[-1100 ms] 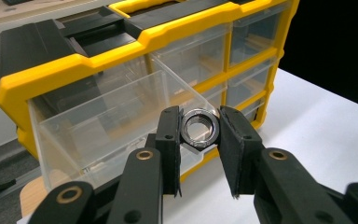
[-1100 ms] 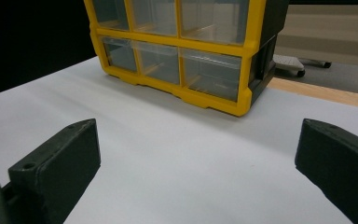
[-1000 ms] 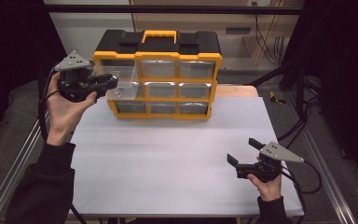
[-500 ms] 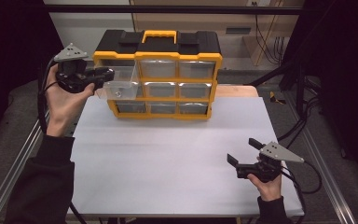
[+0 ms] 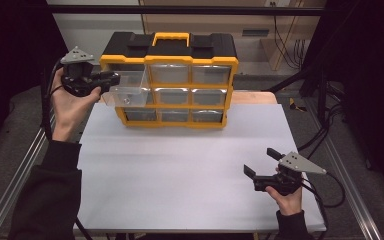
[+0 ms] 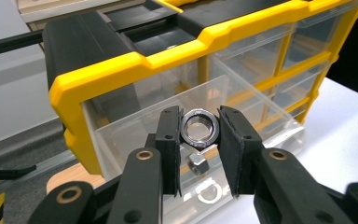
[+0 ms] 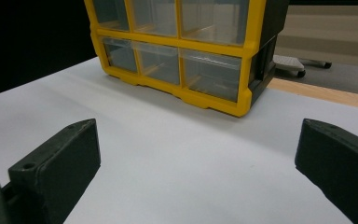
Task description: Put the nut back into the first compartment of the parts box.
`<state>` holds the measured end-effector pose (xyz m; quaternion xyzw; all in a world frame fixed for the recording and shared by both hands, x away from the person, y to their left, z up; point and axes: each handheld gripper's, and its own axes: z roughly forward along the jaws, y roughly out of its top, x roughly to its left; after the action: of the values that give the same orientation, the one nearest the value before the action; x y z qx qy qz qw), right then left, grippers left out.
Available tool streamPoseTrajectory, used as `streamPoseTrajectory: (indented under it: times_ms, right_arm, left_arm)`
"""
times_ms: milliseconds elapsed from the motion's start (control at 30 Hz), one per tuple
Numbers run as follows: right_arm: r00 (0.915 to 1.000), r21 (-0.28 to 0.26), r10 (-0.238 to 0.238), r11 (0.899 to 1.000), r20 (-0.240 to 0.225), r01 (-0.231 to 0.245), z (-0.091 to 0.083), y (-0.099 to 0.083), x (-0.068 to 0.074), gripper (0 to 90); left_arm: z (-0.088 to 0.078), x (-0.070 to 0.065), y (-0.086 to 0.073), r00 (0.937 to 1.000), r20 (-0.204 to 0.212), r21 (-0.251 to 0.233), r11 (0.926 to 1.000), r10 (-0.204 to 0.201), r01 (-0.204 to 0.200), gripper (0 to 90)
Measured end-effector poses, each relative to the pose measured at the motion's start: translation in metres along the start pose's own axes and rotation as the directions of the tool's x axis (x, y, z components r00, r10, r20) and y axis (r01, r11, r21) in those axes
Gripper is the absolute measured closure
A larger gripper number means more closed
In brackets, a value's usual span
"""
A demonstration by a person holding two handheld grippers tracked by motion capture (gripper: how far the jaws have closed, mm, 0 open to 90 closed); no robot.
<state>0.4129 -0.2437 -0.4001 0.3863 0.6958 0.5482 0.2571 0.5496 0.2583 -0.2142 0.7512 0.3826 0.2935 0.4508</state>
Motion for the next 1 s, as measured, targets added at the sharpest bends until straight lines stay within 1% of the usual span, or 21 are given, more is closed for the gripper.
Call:
streamPoseTrajectory:
  times_ms: [33, 67, 133, 200, 267, 333, 433, 633, 900, 1000]
  right_arm:
    - [1.0, 0.0, 0.0, 1.0, 0.0, 0.0, 0.0, 0.0, 0.0, 0.5]
    - [1.0, -0.001, -0.002, 1.0, 0.0, 0.002, 0.0, 0.0, 0.0, 0.5]
    - [1.0, 0.0, 0.0, 1.0, -0.001, 0.0, 0.0, 0.0, 0.0, 0.5]
    - [1.0, 0.002, -0.001, 1.0, -0.002, 0.001, 0.0, 0.0, 0.0, 0.5]
    - [1.0, 0.002, 0.0, 1.0, -0.002, 0.0, 0.0, 0.0, 0.0, 0.5]
    - [1.0, 0.002, -0.001, 1.0, -0.002, 0.001, 0.0, 0.0, 0.0, 0.5]
    - [1.0, 0.002, 0.001, 1.0, -0.002, -0.001, 0.0, 0.0, 0.0, 0.5]
    - [1.0, 0.003, 0.002, 1.0, -0.001, -0.002, 0.0, 0.0, 0.0, 0.5]
    - [1.0, 0.0, 0.0, 1.0, 0.002, 0.0, 0.0, 0.0, 0.0, 0.5]
    - [1.0, -0.001, -0.001, 1.0, 0.001, 0.001, 0.0, 0.0, 0.0, 0.5]
  left_arm:
    - [0.001, 0.001, -0.001, 1.0, -0.001, 0.008, 0.9999, 0.006, -0.006, 70.0]
    - [0.002, 0.002, -0.002, 1.0, -0.001, 0.004, 1.0, -0.006, 0.006, 69.9]
    - [0.004, 0.005, -0.003, 1.0, -0.004, 0.016, 0.9999, -0.001, 0.001, 70.0]
    - [0.006, 0.005, -0.005, 0.9999, -0.007, 0.017, 0.9998, -0.013, 0.013, 69.9]
    - [0.008, 0.006, -0.007, 0.9998, -0.004, 0.031, 0.9993, -0.021, 0.021, 69.9]
    - [0.009, 0.007, -0.008, 0.9996, -0.007, 0.025, 0.9993, -0.027, 0.027, 69.9]
    - [0.011, 0.008, -0.008, 0.9995, -0.012, 0.029, 0.9991, -0.03, 0.03, 69.9]
    - [0.015, 0.009, -0.008, 0.9996, -0.017, 0.041, 0.9989, -0.02, 0.021, 69.9]
    - [0.018, 0.01, -0.009, 0.9992, -0.026, 0.045, 0.9985, -0.03, 0.031, 69.8]
    - [0.02, 0.01, -0.01, 0.9987, -0.027, 0.038, 0.9983, -0.042, 0.043, 69.8]
